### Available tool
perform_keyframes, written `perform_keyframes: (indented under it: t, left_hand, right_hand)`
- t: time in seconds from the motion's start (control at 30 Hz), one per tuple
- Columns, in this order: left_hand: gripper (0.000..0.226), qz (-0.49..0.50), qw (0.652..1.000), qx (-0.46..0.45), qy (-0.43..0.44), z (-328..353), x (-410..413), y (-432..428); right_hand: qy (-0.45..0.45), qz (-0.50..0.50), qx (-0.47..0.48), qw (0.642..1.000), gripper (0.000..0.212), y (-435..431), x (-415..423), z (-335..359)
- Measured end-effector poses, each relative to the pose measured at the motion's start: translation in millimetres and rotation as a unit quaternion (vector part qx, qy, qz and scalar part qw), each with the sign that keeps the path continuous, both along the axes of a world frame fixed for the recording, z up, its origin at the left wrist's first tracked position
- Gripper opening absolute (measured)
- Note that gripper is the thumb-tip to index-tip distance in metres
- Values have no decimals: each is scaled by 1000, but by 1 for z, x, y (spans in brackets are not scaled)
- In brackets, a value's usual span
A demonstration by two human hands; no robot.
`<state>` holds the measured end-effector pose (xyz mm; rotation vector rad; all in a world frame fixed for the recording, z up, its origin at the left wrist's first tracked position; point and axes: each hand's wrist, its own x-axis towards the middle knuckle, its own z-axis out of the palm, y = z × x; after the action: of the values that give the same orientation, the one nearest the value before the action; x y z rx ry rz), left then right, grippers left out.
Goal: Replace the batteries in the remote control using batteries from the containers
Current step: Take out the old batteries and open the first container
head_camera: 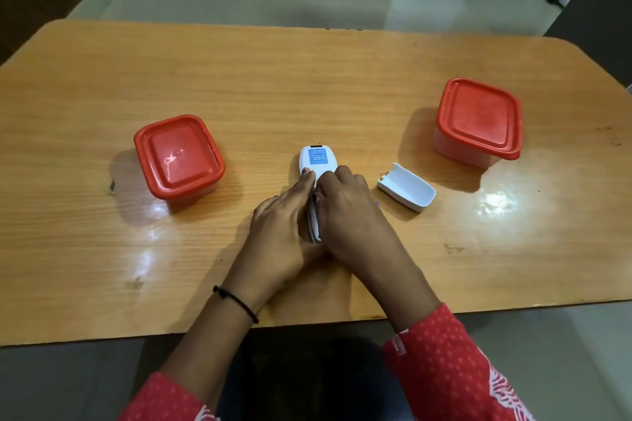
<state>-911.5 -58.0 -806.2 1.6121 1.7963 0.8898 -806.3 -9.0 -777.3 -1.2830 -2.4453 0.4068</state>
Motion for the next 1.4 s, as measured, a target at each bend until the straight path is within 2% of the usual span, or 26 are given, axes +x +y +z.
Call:
perform_keyframes:
  t: [0.07,0.17,0.27,0.33,0.4,0.5,0.57,0.7,0.9,1.0,1.07,1.23,1.3,1.4]
  left_hand:
    - [94,-4,1000,6,-7,3,1,0]
    - [86,-3,1000,14,-12,7,0,0]
    - [91,-8,1000,16,-22,4,-1,-1]
    - [97,-14,1000,10,-25,2,-2,-2]
    - [101,-17,999,5,-26,2,-2,-2]
    - [105,-3,1000,-4,-14,3,-2,-2]
    - [105,8,1000,-4,1,3,-1,-3]
    - [106,9,999,0,39,2,0,-6]
    - [102,15,999,26,30,3,2,-7]
    - [81,28,996,73,41,8,13,-8]
    - [64,25,991,121,46,12,22,-9]
    - [36,35,985,162,-38,32,45,10]
    - [31,36,983,159,-84,42,57,26]
    - [30,25,982,115,-148,51,73,52]
  right_hand:
    - [8,-7,-34,999,16,0,0,1]
    - [100,-9,-60,993,11,-9,-2,8]
    - [68,0,-100,993,11,-12,5,4]
    - [82,2,-99,992,9,-11,14,0]
    - [144,-6,-114,983,2,-11,18,2]
    - [277,-82,-148,946,11,-7,29,10]
    - [324,-140,-165,921,15,1,44,17]
    - [240,-211,-152,935,15,2,86,17]
    - [163,-271,-129,940,15,-5,92,-4]
    - [144,-258,-103,950,12,-6,90,-6]
    - [165,-264,-81,947,17,-6,97,-3]
    - [231,-316,99,915,27,31,130,16]
    - [185,-325,97,922,43,60,145,16]
    - [33,-324,7,946,65,98,166,6]
